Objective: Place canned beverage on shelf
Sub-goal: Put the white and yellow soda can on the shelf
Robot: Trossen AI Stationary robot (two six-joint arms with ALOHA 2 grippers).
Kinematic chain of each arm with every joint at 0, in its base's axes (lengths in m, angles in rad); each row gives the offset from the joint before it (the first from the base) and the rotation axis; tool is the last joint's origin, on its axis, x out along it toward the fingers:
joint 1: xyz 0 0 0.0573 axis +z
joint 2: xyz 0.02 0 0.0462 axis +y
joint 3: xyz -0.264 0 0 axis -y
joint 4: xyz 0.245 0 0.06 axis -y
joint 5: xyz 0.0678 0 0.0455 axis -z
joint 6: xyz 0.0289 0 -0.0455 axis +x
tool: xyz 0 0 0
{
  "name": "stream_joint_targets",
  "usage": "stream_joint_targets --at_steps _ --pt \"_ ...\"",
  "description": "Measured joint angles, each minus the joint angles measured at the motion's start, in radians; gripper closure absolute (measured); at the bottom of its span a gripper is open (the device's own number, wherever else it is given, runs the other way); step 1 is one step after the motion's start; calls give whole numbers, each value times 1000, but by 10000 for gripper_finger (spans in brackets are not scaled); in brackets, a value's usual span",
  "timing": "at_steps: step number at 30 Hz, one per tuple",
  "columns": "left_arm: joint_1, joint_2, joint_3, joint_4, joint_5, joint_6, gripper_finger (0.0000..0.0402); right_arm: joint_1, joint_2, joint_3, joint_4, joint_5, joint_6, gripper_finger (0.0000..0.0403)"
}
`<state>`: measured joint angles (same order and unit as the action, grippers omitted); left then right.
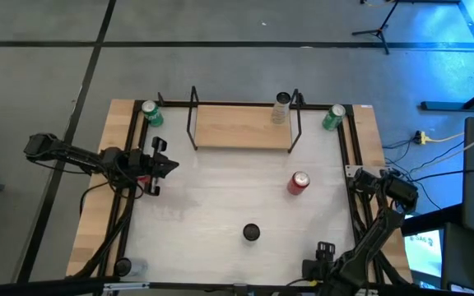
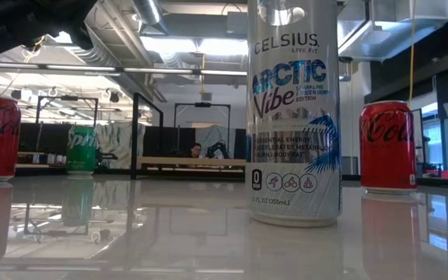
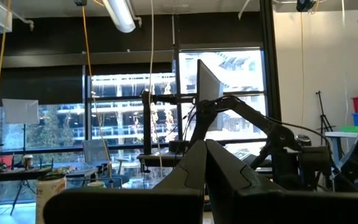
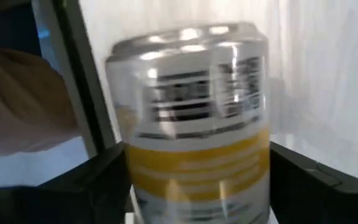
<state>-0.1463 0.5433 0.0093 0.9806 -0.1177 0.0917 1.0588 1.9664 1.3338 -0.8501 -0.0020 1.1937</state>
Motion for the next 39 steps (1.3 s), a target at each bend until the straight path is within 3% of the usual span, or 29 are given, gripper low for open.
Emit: stream_joint_targets --at_steps 4,9,14,20,27,34,39 --pt "0 0 0 0 0 0 401 -2 25 3 -10 -10 0 102" --pt "0 0 0 1 0 0 401 -32 20 0 -22 -23 2 165" --pt "0 0 0 1 0 16 401 -84 -3 -6 -64 -50 -36 167" --pt "0 0 0 1 11 24 401 -131 -80 29 -214 1 -53 167" --pt "-1 65 67 -67 38 51 401 -197 -222 38 -325 213 -148 167" --pt "-6 306 213 -137 30 41 401 -321 -375 39 -344 451 -359 167" --pt "-23 458 288 -138 31 25 401 -413 -452 39 -262 586 -579 167"
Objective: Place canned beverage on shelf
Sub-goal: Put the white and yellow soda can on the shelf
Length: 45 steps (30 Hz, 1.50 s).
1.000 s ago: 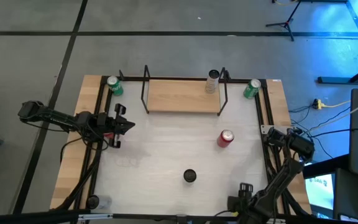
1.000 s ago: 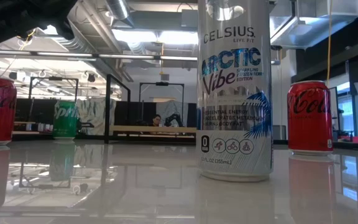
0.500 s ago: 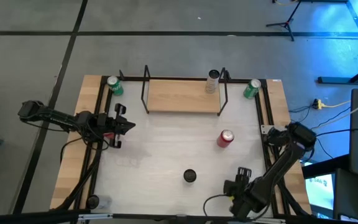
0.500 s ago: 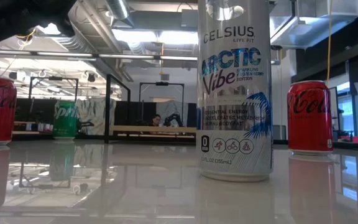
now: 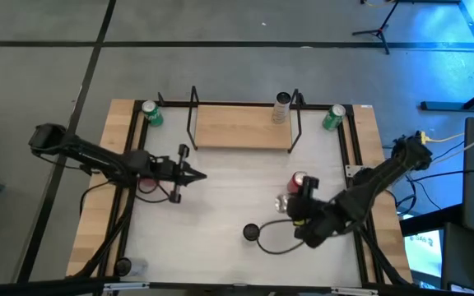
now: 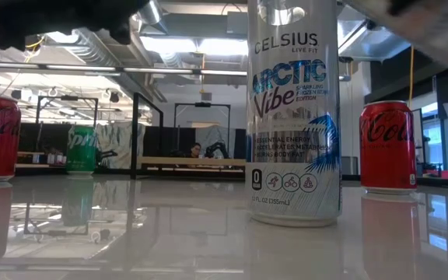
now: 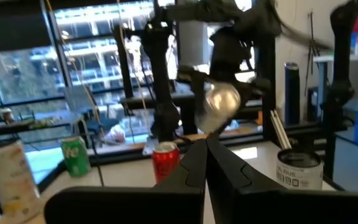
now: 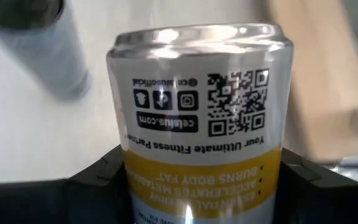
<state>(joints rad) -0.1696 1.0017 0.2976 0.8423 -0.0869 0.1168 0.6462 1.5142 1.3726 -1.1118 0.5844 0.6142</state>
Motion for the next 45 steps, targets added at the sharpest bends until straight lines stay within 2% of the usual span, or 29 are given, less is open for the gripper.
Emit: stream_joint_targets --at_steps 4,7,9,13,20,25,28,31,36,40,45 --pt "2 78 43 5 -11 -4 401 -104 -46 0 125 -1 -217 167" --pt "24 112 85 1 -51 -27 391 -204 -65 -5 241 -50 -404 167" --pt "39 140 106 -1 -54 -29 371 -283 -83 -32 343 -116 -518 167" --pt "72 206 141 -14 -53 -28 309 -465 -115 -129 626 -354 -687 167" --pt "138 302 155 -35 -54 -37 199 -694 -124 -376 1136 -655 -792 167" --pt "176 376 155 -10 -62 -96 162 -767 -124 -531 1509 -791 -780 167" --pt "191 437 156 78 -67 -118 159 -773 -121 -584 1682 -811 -777 167" --pt "192 501 189 136 -67 -123 160 -769 -102 -611 1779 -814 -773 167" --pt "186 600 298 136 -50 -126 162 -748 -62 -616 1843 -816 -731 167" --pt "178 660 353 120 -81 -124 162 -713 -46 -619 1846 -807 -716 167" --pt "166 679 386 135 -39 -119 162 -676 -46 -619 1865 -726 -738 167"
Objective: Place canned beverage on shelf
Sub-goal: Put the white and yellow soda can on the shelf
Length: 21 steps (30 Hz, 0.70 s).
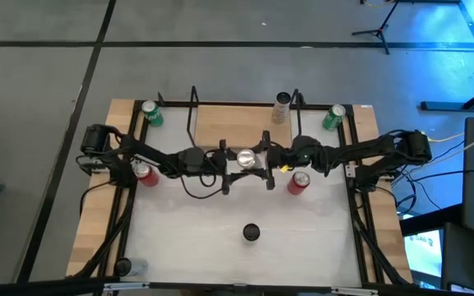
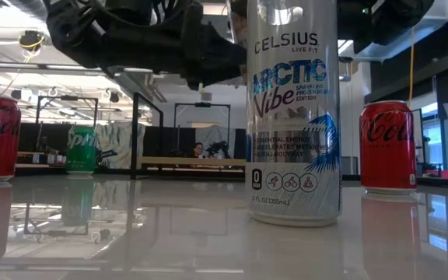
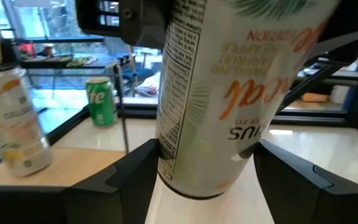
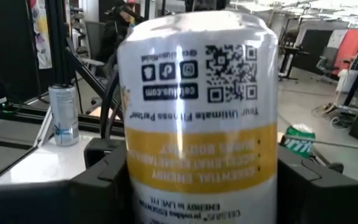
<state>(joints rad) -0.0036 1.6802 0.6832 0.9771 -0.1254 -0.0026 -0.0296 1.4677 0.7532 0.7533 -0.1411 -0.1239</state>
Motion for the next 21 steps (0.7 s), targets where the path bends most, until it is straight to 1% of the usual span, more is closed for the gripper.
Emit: stream_joint_targets --at_steps 2,5,7,21 --pt "-6 1 15 -1 16 10 162 0 0 1 9 0 0 167" --pt "-14 1 29 -1 3 32 162 -1 -2 3 21 -6 0 167" --pt "-16 1 30 -3 -14 34 162 -1 -2 4 19 -11 7 167" --pt "-23 0 25 -24 -32 27 162 -2 1 6 -6 -9 13 167"
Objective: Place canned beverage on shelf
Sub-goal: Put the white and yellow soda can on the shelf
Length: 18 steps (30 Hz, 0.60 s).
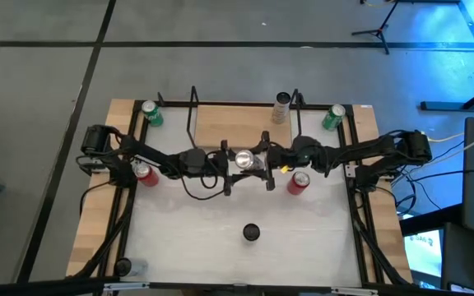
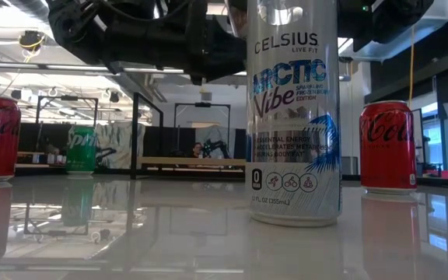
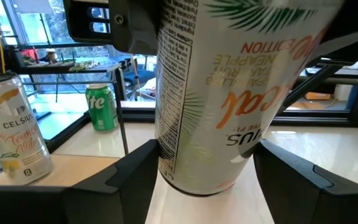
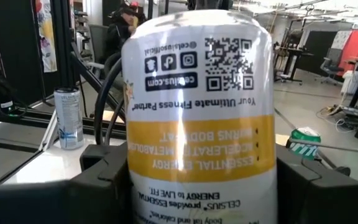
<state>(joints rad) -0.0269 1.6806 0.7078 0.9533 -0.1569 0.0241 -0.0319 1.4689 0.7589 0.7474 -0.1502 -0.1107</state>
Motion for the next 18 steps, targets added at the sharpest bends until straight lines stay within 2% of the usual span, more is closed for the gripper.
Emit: stream_joint_targets --at_steps 5,12,15,18 --pt "-2 -25 0 -42 0 -23 136 0 0 0 0 2 1 167" --pt "-34 -51 0 -56 -36 -22 55 -1 0 0 -5 2 1 167" --pt "-58 -57 1 -58 -111 -22 30 -2 0 0 -2 7 0 167" --pt "-82 -57 1 -65 -221 -8 22 -2 0 0 10 9 0 167"
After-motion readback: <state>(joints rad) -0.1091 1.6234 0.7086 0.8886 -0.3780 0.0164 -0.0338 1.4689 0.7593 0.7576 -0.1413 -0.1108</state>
